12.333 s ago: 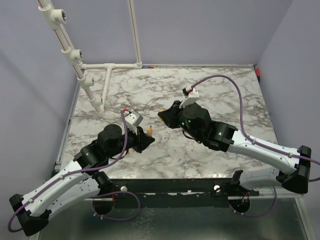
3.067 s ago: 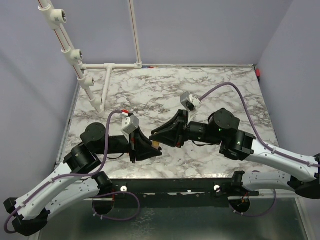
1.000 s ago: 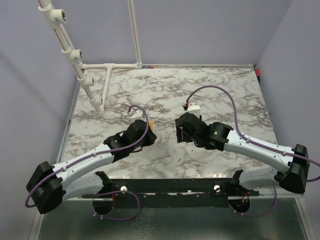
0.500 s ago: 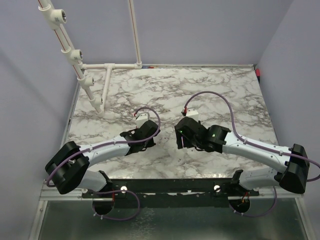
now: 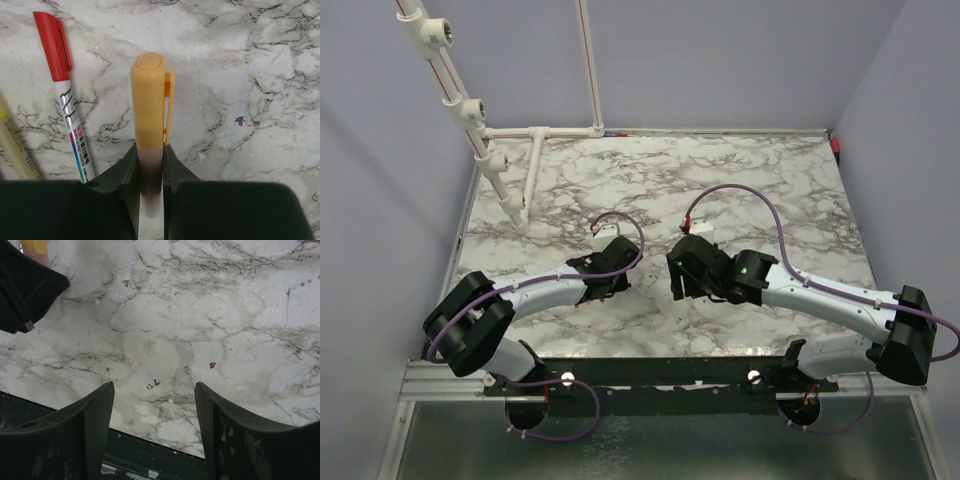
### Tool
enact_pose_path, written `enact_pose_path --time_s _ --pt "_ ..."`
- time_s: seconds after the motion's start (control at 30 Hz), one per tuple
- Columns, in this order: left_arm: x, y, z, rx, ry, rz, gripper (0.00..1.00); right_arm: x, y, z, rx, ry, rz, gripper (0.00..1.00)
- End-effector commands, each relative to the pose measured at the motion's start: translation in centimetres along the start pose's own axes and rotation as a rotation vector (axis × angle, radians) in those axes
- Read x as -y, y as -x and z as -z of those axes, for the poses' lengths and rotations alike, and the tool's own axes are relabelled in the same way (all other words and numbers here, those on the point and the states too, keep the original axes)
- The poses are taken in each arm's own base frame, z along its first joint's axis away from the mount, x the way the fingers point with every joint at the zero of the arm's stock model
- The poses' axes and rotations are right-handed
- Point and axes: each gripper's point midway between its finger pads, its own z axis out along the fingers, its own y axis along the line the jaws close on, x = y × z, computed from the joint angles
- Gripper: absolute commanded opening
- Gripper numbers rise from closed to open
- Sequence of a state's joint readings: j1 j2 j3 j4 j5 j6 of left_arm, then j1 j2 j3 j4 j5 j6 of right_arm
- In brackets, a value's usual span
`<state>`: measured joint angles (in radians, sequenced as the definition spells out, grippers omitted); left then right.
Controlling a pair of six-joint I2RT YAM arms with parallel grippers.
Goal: Insert the pens into the pen caps
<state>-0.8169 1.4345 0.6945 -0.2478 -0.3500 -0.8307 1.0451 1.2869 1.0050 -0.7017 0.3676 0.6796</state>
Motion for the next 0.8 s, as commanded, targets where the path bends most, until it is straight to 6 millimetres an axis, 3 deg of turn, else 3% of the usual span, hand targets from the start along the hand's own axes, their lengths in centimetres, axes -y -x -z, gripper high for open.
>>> enact_pose_path --time_s 0.0,0.57,0.77 --pt "0.0 0.6 -0.1 0.014 0.002 0.004 0.1 0.1 -0.2 -0.1 -0.01 0.004 0.013 0.69" --pt "-1.0 -0.4 0.0 -0.005 0.014 -0.002 0.31 0.5 -0.6 0.0 -0.006 0.004 -0.006 0.69" --pt "-1.0 -0.2 0.2 -0.001 0.012 0.0 0.32 0.6 -0.6 0.3 -0.001 0.007 -0.012 0.69"
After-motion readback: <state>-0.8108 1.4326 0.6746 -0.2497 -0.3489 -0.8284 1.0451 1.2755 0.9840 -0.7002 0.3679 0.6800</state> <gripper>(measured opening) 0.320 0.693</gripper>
